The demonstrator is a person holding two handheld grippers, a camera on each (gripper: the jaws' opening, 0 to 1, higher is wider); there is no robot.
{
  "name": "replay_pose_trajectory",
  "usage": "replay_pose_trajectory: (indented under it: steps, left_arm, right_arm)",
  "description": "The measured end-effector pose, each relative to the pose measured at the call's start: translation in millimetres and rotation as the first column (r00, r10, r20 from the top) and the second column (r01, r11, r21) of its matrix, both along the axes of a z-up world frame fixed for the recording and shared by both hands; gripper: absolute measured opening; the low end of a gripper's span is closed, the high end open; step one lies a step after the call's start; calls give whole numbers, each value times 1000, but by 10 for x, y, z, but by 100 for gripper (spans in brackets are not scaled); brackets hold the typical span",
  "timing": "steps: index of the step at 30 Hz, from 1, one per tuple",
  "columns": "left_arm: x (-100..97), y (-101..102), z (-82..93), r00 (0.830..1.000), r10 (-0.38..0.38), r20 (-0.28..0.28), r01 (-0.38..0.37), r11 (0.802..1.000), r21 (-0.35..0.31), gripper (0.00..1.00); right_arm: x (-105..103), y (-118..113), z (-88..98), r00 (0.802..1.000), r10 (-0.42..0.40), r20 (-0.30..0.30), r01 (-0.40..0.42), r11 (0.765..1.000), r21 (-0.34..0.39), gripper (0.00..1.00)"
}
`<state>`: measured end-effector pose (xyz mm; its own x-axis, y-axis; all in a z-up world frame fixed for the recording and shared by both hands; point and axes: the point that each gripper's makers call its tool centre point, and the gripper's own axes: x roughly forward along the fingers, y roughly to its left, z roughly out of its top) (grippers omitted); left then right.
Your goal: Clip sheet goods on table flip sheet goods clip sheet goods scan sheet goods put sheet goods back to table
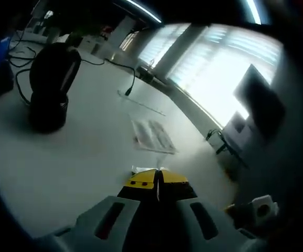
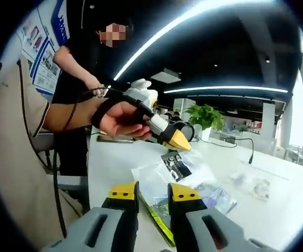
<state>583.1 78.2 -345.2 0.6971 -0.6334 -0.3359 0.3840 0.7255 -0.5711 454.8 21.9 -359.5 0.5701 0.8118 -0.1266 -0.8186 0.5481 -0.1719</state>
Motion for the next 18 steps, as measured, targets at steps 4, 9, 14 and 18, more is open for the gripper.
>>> replay_pose_trajectory:
  steps: [4,9,14,18]
  left_arm:
    - [-12,-31,36,1000,3,5,-3,1000,-2,0]
    - [-28,-40,56,1000,6,16,-6,1000,-4,0]
    - [-28,-25,56,1000,19,8,-19,1000,-13,0]
    - [-37,-38,70,1000,19,8,-19,1000,-14,0]
  right_arm:
    - [-5,59,-45,1000,-12,-29,12,1000,-13,21]
    - [-26,144,-121,999,-16,-30,15,999,-45,27]
    - [12,230,-140,999,-45,15,47,994,-103,31]
    - [98,243,-214,994,-101,42,107,980,-166,31]
